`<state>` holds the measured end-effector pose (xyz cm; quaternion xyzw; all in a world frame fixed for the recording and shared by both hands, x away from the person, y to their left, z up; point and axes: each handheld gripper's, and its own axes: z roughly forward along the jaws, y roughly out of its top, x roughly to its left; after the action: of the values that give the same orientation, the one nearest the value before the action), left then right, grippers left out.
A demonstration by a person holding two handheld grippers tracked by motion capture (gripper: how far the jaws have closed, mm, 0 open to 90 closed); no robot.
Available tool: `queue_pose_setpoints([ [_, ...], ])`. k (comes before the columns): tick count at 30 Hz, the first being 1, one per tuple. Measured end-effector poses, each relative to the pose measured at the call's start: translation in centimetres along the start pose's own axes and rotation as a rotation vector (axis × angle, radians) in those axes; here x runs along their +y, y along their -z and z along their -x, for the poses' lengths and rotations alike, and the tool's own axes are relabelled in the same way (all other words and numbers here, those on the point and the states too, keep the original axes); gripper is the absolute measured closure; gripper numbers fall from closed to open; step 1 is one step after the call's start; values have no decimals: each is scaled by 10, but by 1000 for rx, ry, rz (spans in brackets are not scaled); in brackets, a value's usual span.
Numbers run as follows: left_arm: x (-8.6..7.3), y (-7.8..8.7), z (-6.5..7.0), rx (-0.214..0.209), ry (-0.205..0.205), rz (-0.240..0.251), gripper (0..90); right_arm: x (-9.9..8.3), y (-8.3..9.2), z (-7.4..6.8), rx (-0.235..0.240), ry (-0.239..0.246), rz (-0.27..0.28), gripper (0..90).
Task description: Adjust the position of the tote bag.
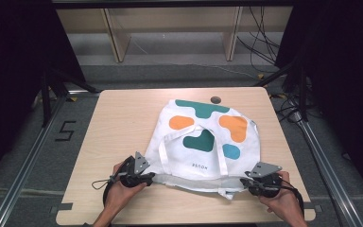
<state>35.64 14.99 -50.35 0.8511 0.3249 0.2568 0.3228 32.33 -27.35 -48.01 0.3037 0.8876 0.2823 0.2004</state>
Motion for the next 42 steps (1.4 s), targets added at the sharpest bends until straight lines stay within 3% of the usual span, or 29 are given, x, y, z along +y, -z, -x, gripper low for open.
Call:
queue_pose_setpoints([
  [2, 2, 0, 3, 10, -48, 10, 451, -1, -3, -1, -2, 0, -14, 678],
  [3, 4, 0, 8, 19, -111, 21, 518, -1, -3, 0, -3, 10, -16, 713],
  [4, 4, 0, 8, 19, -111, 21, 545, -1, -3, 0, -3, 10, -16, 713],
  [5, 5, 0, 11, 24, -156, 26, 580, -1, -1, 1, 0, 17, -15, 748],
  [9, 6, 1, 15, -1, -195, 23, 692, -2, 0, 4, 1, 27, -11, 802],
  [18, 8, 4, 19, -41, -214, 25, 845, -4, 3, 8, -11, 22, -3, 819],
  [22, 8, 7, 29, -74, -231, 24, 852, -7, 5, 14, -32, 12, 2, 817],
  [29, 7, 18, 45, -137, -210, 36, 845, -14, 8, 24, -52, -35, 10, 807],
  [38, 5, 31, 55, -168, -204, 26, 844, -16, 9, 26, -62, -43, 12, 801],
  [42, 1, 38, 61, -192, -197, 47, 844, -17, 9, 27, -64, -48, 12, 798],
])
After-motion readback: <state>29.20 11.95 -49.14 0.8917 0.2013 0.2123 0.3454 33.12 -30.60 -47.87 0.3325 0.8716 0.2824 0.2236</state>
